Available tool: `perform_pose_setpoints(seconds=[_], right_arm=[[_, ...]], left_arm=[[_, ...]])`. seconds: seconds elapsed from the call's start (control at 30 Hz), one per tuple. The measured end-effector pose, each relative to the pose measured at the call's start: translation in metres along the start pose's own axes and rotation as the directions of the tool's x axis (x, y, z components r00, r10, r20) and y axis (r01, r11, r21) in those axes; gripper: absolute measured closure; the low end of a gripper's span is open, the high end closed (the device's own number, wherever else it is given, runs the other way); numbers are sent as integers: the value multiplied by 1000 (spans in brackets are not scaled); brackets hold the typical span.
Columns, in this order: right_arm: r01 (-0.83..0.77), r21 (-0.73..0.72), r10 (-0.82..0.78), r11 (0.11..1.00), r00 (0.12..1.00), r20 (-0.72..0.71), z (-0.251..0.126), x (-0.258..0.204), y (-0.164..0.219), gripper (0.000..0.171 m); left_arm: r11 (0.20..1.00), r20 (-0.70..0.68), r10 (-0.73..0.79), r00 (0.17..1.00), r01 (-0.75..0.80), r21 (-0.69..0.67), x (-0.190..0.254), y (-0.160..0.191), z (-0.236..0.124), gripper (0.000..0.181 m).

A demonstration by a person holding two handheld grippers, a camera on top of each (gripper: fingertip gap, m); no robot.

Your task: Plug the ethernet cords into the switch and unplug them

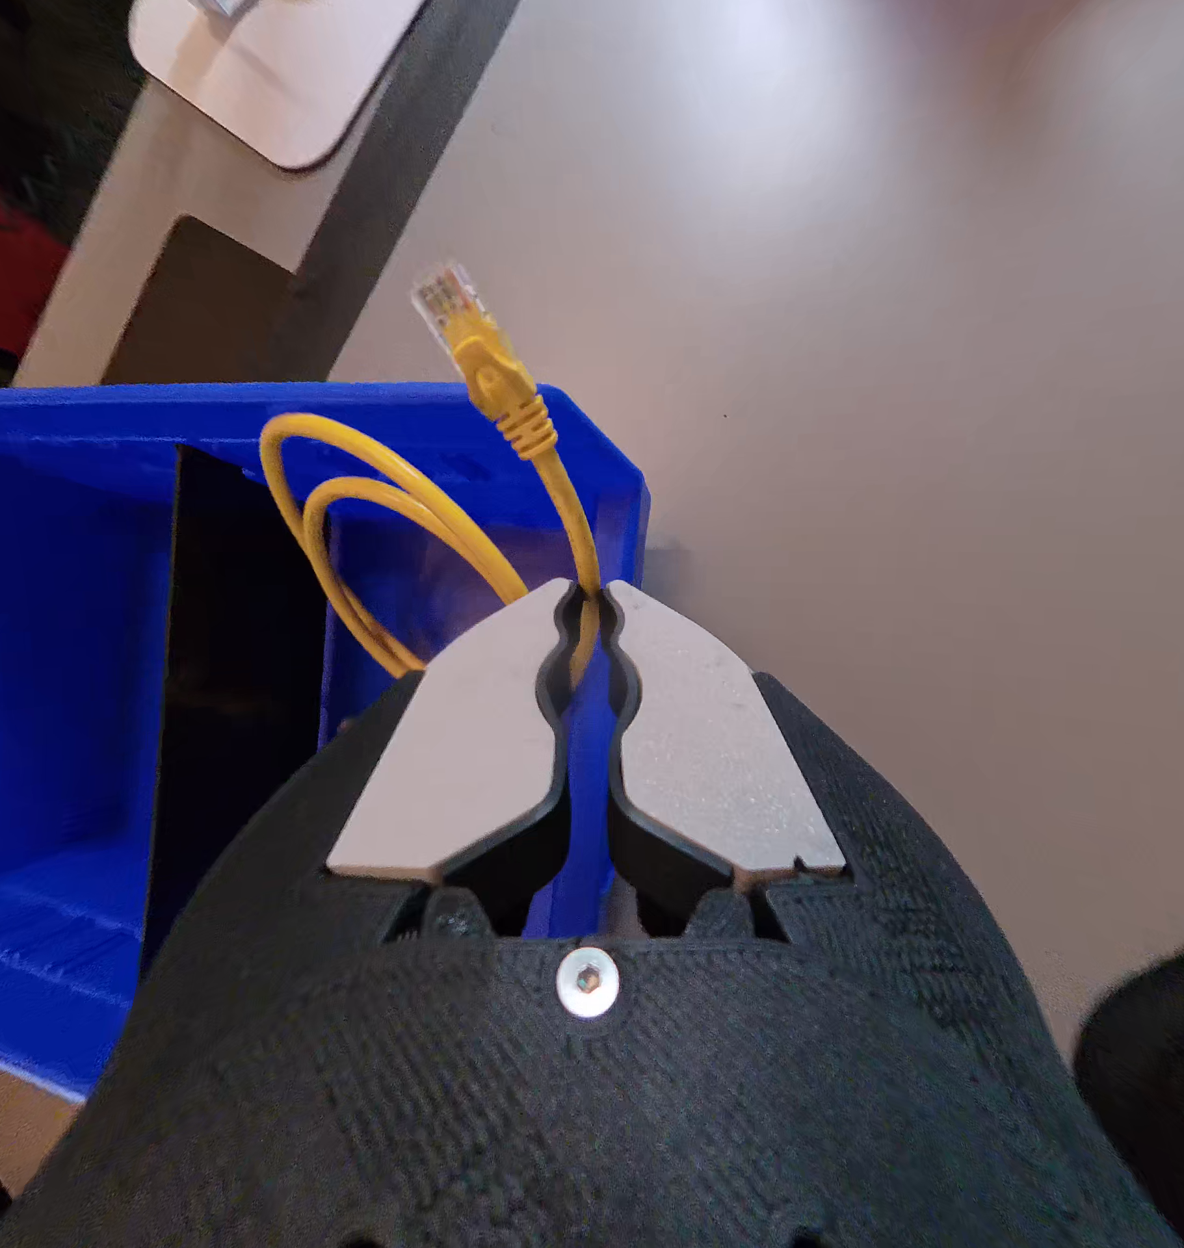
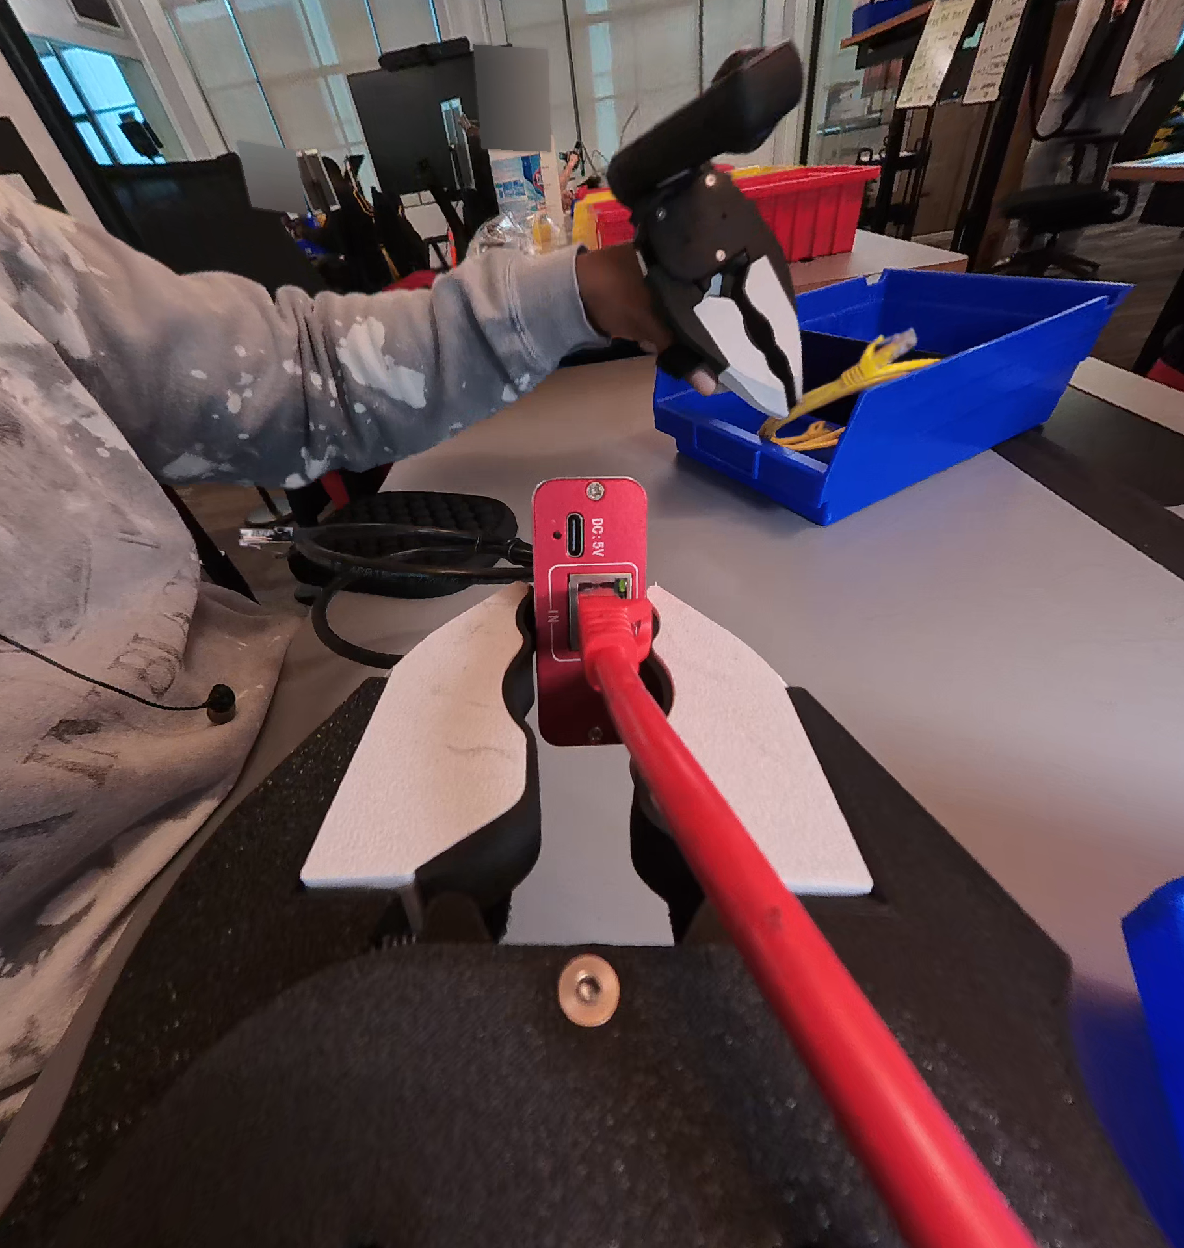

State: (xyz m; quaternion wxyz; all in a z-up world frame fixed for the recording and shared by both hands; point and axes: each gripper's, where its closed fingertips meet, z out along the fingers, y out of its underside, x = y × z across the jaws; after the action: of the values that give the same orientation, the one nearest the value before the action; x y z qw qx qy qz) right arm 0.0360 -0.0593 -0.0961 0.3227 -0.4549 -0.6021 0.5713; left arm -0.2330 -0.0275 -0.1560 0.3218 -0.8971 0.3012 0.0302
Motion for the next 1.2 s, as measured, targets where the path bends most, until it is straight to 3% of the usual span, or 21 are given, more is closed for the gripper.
perform_pose_setpoints(seconds=[0.03, 0.27, 0.4, 0.57, 0.9, 1.2], right_arm=[[-3, 1, 3, 1000, 1000, 0, 0, 1, 0, 145], [-17, -3, 17, 1000, 1000, 5, 2, 3, 4, 145], [-10, -10, 10, 1000, 1000, 7, 3, 1, 5, 145], [-11, 7, 11, 1000, 1000, 5, 0, 1, 2, 145], [-12, 5, 11, 1000, 1000, 3, -2, 3, 3, 145], [-9, 10, 9, 1000, 1000, 1, -2, 2, 2, 145]], left_arm=[[999, 25, -9, 1000, 8, 35, 0, -1, 2, 177], [941, 120, -146, 982, 100, 323, -7, -21, 0, 162], [956, 207, -183, 961, 125, 266, -25, -17, 14, 156], [938, 134, -269, 954, 228, 261, -32, -15, 28, 157], [913, 252, -281, 926, 177, 367, -36, -19, 23, 162], [930, 422, -232, 876, 72, 361, -34, -13, 19, 165]])
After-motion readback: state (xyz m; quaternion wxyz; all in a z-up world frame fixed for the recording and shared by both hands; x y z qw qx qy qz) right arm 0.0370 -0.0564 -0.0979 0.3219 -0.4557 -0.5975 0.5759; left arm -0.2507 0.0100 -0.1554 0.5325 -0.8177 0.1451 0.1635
